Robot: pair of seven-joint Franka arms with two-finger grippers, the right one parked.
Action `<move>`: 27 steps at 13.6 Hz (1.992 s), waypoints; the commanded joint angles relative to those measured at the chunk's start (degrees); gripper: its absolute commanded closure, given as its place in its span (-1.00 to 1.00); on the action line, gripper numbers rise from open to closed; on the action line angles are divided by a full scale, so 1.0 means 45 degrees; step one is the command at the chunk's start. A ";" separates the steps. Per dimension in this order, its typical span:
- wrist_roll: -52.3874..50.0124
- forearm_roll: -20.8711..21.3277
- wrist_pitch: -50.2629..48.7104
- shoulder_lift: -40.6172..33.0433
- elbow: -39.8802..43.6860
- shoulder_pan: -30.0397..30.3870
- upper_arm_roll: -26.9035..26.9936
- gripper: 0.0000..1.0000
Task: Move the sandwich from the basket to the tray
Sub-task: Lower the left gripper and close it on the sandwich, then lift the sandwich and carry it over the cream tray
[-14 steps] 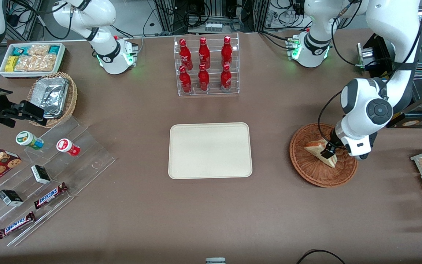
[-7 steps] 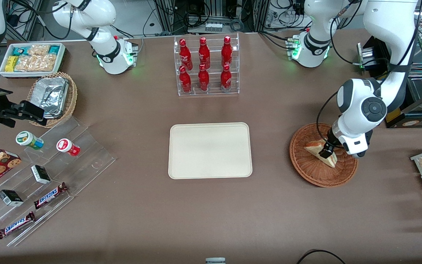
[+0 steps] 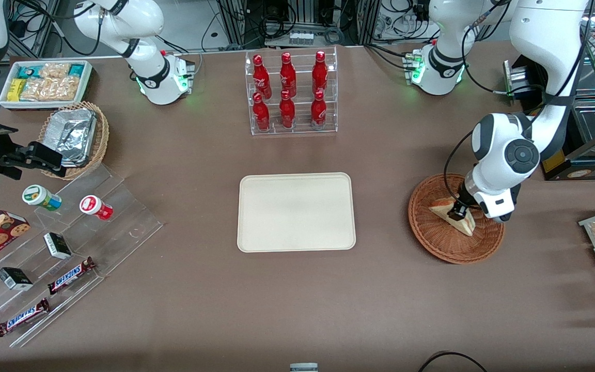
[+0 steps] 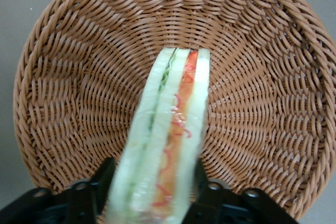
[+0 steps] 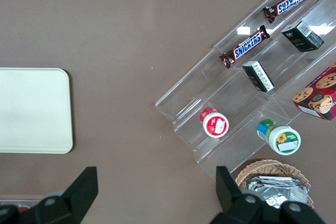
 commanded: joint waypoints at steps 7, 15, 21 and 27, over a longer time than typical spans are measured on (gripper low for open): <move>0.2259 0.0253 -0.6496 -0.1280 0.3658 -0.0303 -0.0709 1.00; 0.2321 0.0563 -0.7646 0.1039 0.7708 -0.4049 -0.2334 1.00; 0.2263 0.2123 -0.5852 0.4632 0.9917 -0.6570 -0.2334 1.00; 0.2087 0.2870 -0.4602 0.6903 1.1619 -0.7588 -0.2296 1.00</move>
